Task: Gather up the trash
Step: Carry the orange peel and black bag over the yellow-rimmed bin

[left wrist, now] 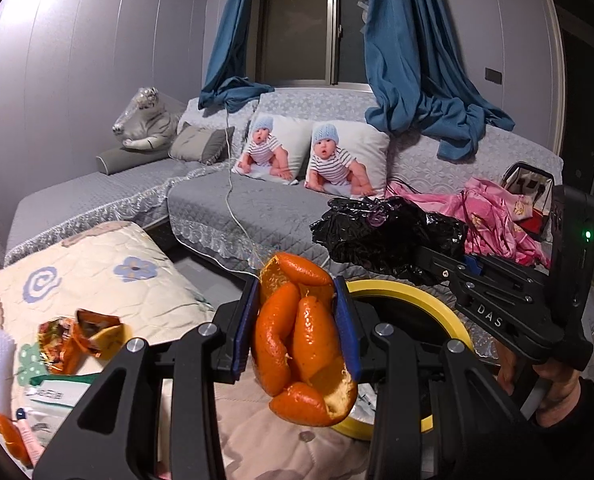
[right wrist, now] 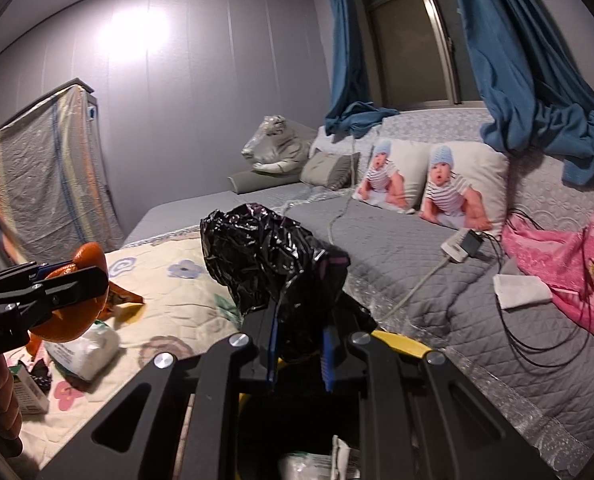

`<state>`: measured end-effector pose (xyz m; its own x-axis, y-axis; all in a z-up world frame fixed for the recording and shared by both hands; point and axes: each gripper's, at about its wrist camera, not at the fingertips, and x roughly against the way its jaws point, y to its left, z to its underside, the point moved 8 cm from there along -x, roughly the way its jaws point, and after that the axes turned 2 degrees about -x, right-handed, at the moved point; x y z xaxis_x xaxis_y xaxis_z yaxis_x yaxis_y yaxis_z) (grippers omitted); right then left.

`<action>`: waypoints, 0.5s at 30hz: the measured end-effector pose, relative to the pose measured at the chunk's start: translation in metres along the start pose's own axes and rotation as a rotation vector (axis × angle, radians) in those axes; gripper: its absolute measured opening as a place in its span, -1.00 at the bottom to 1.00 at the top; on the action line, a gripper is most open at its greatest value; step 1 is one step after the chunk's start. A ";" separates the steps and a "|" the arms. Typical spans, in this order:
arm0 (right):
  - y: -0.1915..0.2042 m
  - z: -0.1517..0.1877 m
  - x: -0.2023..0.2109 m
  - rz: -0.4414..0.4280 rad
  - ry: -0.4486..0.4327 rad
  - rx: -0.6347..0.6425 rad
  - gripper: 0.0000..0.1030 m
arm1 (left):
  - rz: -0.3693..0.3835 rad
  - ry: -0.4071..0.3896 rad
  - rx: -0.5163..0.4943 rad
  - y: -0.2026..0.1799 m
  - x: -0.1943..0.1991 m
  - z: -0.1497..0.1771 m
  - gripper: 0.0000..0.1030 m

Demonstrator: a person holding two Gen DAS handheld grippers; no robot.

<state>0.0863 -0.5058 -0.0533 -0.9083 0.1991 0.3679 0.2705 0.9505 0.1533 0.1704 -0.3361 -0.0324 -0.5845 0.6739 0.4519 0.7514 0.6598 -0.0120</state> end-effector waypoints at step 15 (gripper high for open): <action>-0.042 0.020 -0.014 0.116 0.045 -0.037 -0.70 | 0.033 0.086 0.026 -0.018 -0.051 0.014 -0.32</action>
<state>0.0809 -0.5437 -0.0835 -0.8551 0.2955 0.4260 0.3853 0.9120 0.1406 0.1822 -0.3776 -0.0679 -0.5305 0.6651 0.5255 0.7609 0.6469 -0.0507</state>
